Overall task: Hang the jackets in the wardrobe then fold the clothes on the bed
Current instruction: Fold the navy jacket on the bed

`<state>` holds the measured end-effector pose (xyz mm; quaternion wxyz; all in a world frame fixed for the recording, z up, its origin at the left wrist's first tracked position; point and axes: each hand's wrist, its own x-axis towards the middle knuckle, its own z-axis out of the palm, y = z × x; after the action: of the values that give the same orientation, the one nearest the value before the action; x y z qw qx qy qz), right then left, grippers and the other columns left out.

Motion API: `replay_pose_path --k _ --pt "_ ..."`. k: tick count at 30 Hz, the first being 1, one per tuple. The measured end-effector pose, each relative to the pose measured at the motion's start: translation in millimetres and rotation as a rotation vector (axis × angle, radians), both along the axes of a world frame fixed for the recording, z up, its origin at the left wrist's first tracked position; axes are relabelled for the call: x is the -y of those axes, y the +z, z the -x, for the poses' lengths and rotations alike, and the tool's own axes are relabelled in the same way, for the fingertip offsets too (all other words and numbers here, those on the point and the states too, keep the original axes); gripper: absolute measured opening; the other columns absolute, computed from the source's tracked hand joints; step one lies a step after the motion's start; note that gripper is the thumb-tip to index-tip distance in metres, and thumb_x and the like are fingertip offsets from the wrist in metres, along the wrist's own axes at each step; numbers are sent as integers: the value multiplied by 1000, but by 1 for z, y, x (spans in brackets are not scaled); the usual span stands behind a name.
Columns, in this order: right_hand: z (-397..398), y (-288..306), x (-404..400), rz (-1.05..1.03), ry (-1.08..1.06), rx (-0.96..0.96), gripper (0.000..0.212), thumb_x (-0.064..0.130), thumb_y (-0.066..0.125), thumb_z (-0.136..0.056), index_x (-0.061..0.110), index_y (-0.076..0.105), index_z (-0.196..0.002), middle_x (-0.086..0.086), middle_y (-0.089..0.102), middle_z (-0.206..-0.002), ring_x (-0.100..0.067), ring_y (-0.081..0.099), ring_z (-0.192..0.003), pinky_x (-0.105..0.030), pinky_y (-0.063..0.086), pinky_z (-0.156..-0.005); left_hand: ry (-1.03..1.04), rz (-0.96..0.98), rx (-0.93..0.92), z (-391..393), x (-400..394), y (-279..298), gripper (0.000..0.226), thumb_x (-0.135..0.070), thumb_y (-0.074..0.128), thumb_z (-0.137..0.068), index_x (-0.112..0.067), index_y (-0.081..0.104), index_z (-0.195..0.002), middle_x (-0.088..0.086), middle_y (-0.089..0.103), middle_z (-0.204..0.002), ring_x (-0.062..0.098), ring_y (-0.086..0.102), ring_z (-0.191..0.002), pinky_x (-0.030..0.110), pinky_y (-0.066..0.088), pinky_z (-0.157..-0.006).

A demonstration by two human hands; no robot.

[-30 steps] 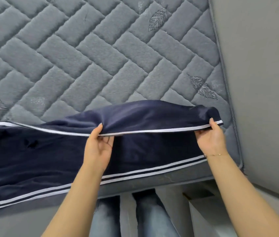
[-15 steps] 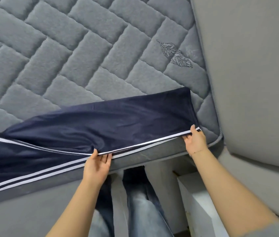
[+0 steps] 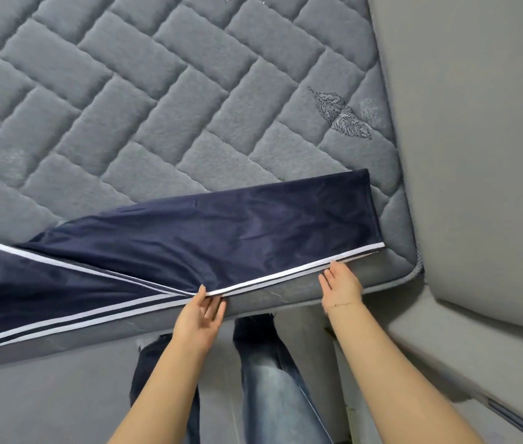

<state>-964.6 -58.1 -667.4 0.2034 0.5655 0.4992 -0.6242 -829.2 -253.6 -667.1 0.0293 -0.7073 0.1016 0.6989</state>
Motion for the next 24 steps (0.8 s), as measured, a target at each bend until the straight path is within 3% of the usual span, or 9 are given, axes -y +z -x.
replay_pose_path --k 4,8,11,13,16,19,24 --pt "-49 10 56 186 121 55 43 2 30 -105 -12 26 -146 -26 28 -155 -35 27 -145 -37 24 -119 21 36 40 -19 31 11 12 -15 55 -99 -12 62 -108 5 62 -125 20 56 -124 32 45 -100" --pt "-92 20 121 308 220 84 42 10 33 -106 -5 32 -145 -21 34 -153 -33 33 -143 -36 32 -115 92 20 50 -50 72 20 17 -14 55 -99 -11 61 -114 4 60 -131 19 57 -122 33 46 -97" --pt "-118 25 172 453 174 183 23 15 43 -104 3 58 -116 -11 56 -132 -28 46 -134 -37 40 -106 135 80 46 -78 110 26 26 -13 52 -100 -8 59 -125 5 57 -136 19 53 -128 33 44 -104" --pt "-137 29 206 481 223 215 14 13 49 -101 7 61 -99 -10 62 -112 -27 53 -122 -37 43 -99 162 133 21 -99 143 32 35 -13 51 -101 -7 52 -135 5 59 -132 19 54 -125 33 43 -104" --pt "-168 32 259 455 317 221 10 11 55 -98 7 62 -104 -10 64 -106 -25 57 -111 -36 46 -96 190 210 -36 -134 203 41 30 -11 53 -100 -10 54 -129 3 65 -116 19 59 -113 32 46 -94" --pt "-198 35 316 477 342 216 17 11 53 -99 7 60 -114 -10 65 -108 -26 58 -110 -37 46 -95 138 313 -35 -166 269 45 26 -9 54 -99 -13 55 -125 1 66 -111 15 62 -106 29 48 -88" --pt "-236 33 417 518 385 171 18 15 53 -100 7 63 -112 -12 64 -117 -23 63 -101 -36 49 -89 11 553 -5 -191 392 48 27 -7 52 -99 -11 53 -126 5 63 -114 14 63 -101 23 50 -80"
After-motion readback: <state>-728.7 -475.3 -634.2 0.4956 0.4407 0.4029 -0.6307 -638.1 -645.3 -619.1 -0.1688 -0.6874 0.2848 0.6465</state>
